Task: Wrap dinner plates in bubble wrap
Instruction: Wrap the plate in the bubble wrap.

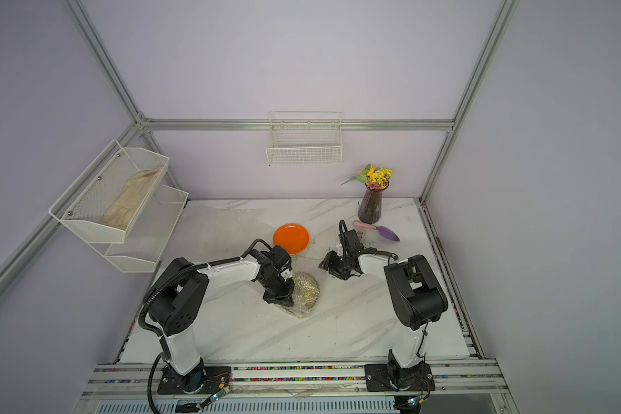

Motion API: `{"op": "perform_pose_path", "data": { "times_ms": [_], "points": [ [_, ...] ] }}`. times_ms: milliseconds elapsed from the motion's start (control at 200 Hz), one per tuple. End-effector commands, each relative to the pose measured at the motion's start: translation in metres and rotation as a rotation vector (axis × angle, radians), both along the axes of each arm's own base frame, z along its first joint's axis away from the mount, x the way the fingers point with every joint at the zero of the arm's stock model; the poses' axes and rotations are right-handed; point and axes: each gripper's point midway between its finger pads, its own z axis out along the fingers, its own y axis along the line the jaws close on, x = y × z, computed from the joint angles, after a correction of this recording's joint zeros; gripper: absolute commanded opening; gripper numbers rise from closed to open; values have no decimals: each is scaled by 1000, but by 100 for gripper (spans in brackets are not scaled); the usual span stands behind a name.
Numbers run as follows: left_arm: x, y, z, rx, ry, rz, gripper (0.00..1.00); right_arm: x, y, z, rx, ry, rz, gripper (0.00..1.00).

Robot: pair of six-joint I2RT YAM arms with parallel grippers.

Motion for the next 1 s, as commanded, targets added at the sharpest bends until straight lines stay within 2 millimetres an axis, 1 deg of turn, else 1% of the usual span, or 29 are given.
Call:
{"op": "perform_pose_path", "data": {
  "times_ms": [0,70,140,205,270,350,400,460,510,575,650,715,810,905,995],
  "points": [
    [-30,41,-37,215,109,5,11,19,4,7,-1,-66,-7,49],
    [-27,40,-36,215,104,4,11,22,3,7,-8,-78,-8,44],
    [-20,35,-33,206,88,4,11,26,3,13,-2,-100,-9,33],
    [-12,30,-29,197,73,-3,12,28,1,21,-8,-123,-18,26],
    [-3,22,-25,184,58,-17,12,30,-3,28,-22,-148,-30,13],
    [5,14,-23,170,52,-32,12,29,-5,37,-36,-172,-18,0],
    [9,10,-21,163,44,-38,12,27,-8,43,-55,-189,-9,0],
    [13,7,-21,160,42,-49,12,23,-4,51,-43,-203,14,0],
    [15,5,-21,159,43,-55,12,15,3,57,-15,-202,47,0],
    [15,4,-24,161,51,-58,12,0,14,62,18,-185,92,0],
    [13,6,-29,169,64,-60,12,-24,28,65,54,-156,152,0],
    [11,8,-33,180,71,-60,12,-45,38,63,69,-118,193,0],
    [9,11,-37,195,78,-59,12,-76,53,55,91,-50,241,0],
    [10,11,-39,196,82,-49,12,-103,66,37,91,14,286,0],
    [10,9,-41,193,87,-39,12,-117,72,19,72,58,310,0]
  ]
}}
